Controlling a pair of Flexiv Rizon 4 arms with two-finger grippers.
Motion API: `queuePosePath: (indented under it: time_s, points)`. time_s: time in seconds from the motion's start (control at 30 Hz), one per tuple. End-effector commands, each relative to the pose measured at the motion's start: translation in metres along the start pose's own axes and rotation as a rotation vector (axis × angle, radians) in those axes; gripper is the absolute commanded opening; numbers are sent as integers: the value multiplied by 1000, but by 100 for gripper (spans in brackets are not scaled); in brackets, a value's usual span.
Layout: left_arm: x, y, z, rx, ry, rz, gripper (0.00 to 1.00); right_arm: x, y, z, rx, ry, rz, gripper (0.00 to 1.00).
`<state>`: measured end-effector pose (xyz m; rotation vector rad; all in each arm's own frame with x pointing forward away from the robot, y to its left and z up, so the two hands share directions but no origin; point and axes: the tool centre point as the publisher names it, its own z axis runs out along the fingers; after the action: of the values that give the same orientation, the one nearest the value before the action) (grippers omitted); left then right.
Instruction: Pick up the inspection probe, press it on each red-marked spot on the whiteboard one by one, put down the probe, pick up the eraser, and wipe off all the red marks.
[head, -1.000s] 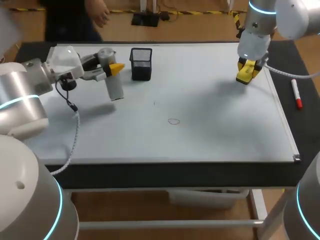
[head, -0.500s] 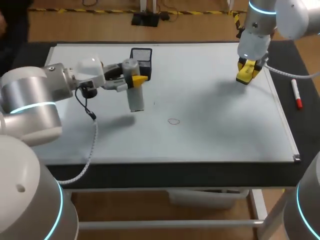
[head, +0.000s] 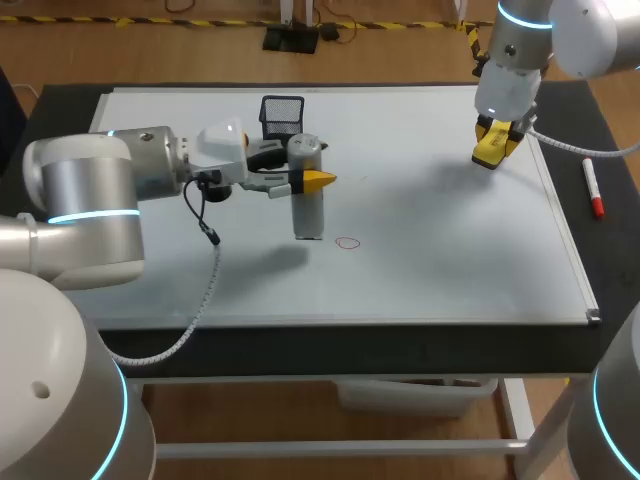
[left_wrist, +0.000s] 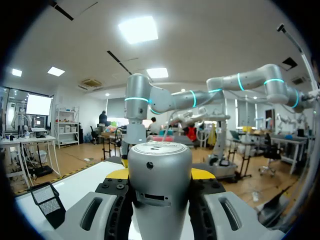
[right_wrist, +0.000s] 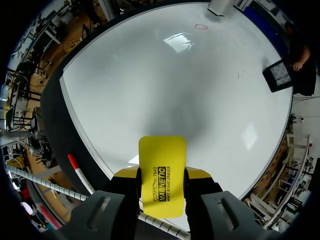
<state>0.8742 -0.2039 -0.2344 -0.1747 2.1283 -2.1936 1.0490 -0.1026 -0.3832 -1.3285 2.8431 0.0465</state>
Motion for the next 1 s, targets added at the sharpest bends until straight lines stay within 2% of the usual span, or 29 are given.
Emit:
queuePosePath:
  time_s: [0.03,0.4,0.7,1.0]
  points:
    - [-2,7,17,-5,60,10,0,0,-1,-1,1,3,-2,0]
    - [12,18,50,4,134,9,0,0,-1,-1,1,3,-2,0]
    - [4,29,64,11,152,6,0,0,-1,-1,1,3,-2,0]
    - [0,36,66,7,156,1,0,0,-1,-1,1,3,-2,0]
